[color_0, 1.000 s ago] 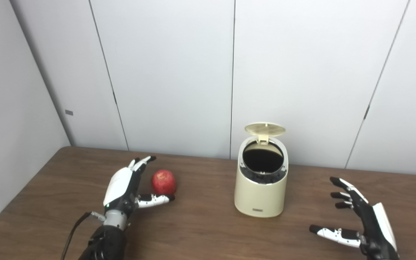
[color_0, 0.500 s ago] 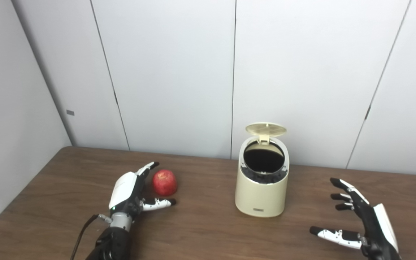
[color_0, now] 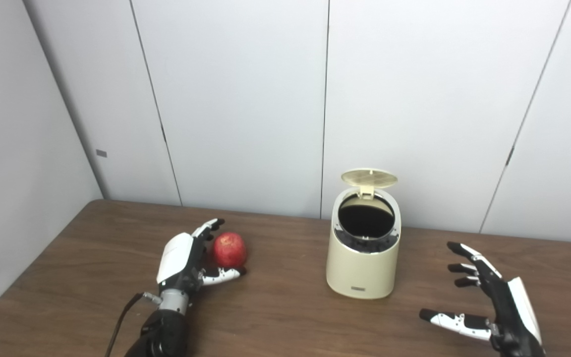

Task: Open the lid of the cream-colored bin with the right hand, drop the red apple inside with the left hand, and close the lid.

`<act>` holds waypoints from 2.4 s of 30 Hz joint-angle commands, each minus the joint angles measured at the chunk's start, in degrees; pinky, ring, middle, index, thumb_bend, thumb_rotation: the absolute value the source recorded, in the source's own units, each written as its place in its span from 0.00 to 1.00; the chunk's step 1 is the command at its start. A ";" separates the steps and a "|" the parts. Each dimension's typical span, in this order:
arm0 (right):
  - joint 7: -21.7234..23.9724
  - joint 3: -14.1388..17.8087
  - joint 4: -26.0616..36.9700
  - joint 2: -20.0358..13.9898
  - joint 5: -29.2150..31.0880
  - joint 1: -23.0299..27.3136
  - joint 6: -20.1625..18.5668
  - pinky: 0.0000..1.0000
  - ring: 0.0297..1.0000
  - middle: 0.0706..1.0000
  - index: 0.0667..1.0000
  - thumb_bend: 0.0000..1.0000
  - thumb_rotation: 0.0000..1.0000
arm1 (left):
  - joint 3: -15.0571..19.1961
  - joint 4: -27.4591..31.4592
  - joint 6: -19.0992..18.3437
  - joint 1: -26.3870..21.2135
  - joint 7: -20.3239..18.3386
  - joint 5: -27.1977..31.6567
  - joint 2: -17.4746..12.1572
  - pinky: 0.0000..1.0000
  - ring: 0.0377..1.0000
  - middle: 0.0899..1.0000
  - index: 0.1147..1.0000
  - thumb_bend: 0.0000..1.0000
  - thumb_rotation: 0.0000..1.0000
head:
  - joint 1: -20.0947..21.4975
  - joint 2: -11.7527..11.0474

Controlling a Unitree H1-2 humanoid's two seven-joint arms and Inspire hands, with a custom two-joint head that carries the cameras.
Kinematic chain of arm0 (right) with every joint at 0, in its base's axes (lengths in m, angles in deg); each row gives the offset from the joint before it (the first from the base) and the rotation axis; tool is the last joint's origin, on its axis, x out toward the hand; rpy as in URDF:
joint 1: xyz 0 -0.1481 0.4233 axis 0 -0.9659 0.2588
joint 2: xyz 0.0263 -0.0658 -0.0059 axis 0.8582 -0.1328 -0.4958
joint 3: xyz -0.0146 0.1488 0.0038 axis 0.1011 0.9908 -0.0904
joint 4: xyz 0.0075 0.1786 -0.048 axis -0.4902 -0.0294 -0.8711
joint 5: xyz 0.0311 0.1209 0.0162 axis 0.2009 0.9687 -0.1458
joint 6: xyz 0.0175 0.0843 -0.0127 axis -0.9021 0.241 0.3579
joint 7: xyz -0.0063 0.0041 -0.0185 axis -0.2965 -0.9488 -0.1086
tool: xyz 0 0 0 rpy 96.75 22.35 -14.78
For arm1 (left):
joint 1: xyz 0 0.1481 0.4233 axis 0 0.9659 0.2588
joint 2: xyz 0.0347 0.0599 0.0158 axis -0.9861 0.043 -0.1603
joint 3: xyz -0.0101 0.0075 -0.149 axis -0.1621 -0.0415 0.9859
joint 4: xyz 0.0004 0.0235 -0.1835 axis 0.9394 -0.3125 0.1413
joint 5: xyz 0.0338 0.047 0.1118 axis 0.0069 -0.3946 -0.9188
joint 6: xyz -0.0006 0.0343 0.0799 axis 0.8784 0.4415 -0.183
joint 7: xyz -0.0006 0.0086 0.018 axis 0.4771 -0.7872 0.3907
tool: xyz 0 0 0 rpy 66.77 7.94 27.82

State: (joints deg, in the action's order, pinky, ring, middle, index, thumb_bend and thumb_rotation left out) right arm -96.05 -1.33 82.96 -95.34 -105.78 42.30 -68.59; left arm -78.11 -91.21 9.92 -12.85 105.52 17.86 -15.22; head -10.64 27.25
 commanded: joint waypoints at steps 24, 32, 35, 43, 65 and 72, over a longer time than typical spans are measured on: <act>0.44 0.31 4.48 0.05 0.16 0.71 -2.27 0.59 0.70 0.83 0.79 0.74 0.09 | -4.50 -1.49 1.42 -0.98 1.19 -0.98 0.44 0.40 0.41 0.43 0.46 0.50 0.00 | -0.14 0.90; 0.22 0.25 3.64 0.25 0.35 0.95 -2.06 0.59 0.70 0.83 0.79 0.74 0.10 | -4.14 2.07 2.40 -0.44 2.16 -0.97 0.39 0.40 0.41 0.43 0.46 0.50 0.00 | -0.20 0.50; -0.04 0.06 3.08 0.27 0.08 1.10 -1.48 0.58 0.69 0.83 0.78 0.75 0.10 | -3.84 6.16 1.65 -0.13 1.23 -1.16 0.26 0.42 0.42 0.43 0.46 0.50 0.00 | -0.06 0.25; -0.56 -0.40 1.90 0.58 -0.78 1.60 -1.16 0.57 0.69 0.83 0.78 0.76 0.13 | -3.07 17.15 1.52 -0.64 -0.78 -1.63 1.03 0.40 0.40 0.45 0.46 0.50 0.00 | 1.51 -0.65; -2.84 -1.50 -0.39 2.78 -2.65 1.96 -0.70 0.58 0.69 0.82 0.77 0.76 0.11 | -4.77 26.22 -1.34 -9.84 -5.43 -1.94 12.36 0.41 0.40 0.45 0.46 0.50 0.00 | 6.09 -2.31; -3.73 -1.58 -1.06 3.11 -2.77 2.18 -0.18 0.59 0.69 0.82 0.77 0.75 0.13 | -6.40 21.33 0.46 -12.26 -3.75 -3.97 14.52 0.39 0.39 0.46 0.45 0.50 0.00 | 7.05 -2.60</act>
State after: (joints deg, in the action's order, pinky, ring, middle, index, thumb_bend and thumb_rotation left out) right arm -98.47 -2.97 81.02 -92.24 -108.31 42.40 -71.48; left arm -84.37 -69.99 8.42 -21.76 100.30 14.84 -0.73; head -3.69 24.61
